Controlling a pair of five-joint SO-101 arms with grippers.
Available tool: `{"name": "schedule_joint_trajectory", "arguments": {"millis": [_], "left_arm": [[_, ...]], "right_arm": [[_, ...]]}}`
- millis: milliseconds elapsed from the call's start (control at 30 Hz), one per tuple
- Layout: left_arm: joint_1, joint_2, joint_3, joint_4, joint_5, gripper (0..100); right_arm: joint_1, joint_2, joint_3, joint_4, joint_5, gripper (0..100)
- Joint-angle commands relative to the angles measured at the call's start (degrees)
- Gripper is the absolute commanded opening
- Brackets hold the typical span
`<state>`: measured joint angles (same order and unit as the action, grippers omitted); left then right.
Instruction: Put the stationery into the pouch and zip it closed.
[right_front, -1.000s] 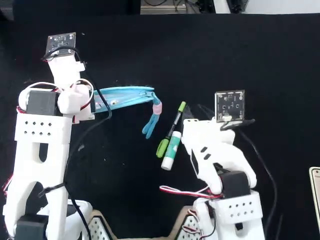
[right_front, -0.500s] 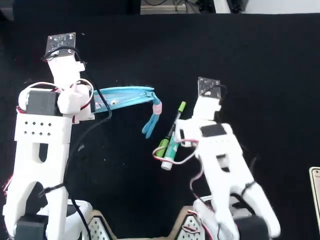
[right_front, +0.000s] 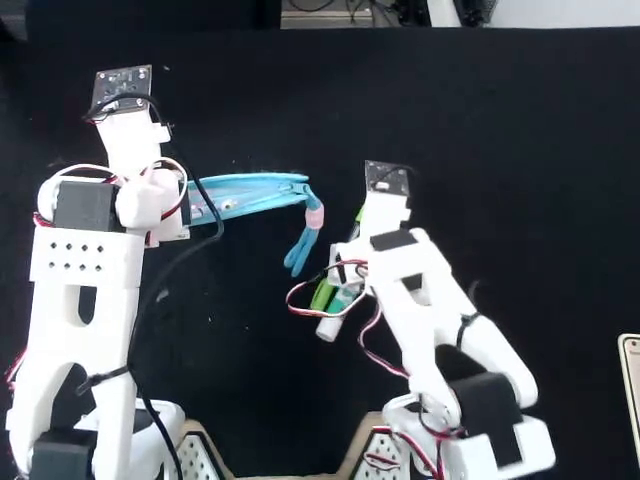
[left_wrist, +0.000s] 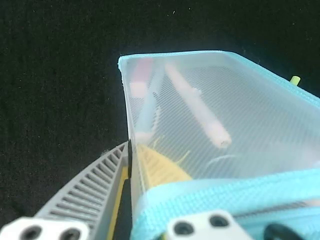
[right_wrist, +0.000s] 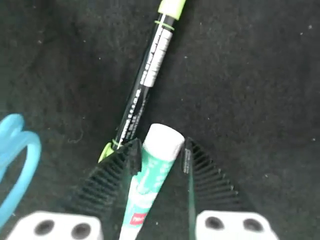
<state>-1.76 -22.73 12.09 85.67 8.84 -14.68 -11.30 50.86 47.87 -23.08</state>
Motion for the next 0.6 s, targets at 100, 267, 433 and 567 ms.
{"name": "schedule_joint_trajectory", "arguments": {"millis": [100, 267, 433, 567], "left_arm": [[0.04, 0.18, 2.68, 0.44, 0.53, 3], [0.04, 0.18, 2.68, 0.44, 0.53, 3], [0.04, 0.18, 2.68, 0.44, 0.53, 3], [0.04, 0.18, 2.68, 0.26, 0.53, 3]], "right_arm": [[-0.26, 7.96, -4.97, 0.35, -0.18, 13.2], [4.75, 10.07, -11.38, 9.76, 0.44, 12.9], [13.27, 10.24, -18.95, 15.12, 17.85, 1.2], [18.99, 10.68, -22.73, 16.18, 36.84, 1.1]]}}
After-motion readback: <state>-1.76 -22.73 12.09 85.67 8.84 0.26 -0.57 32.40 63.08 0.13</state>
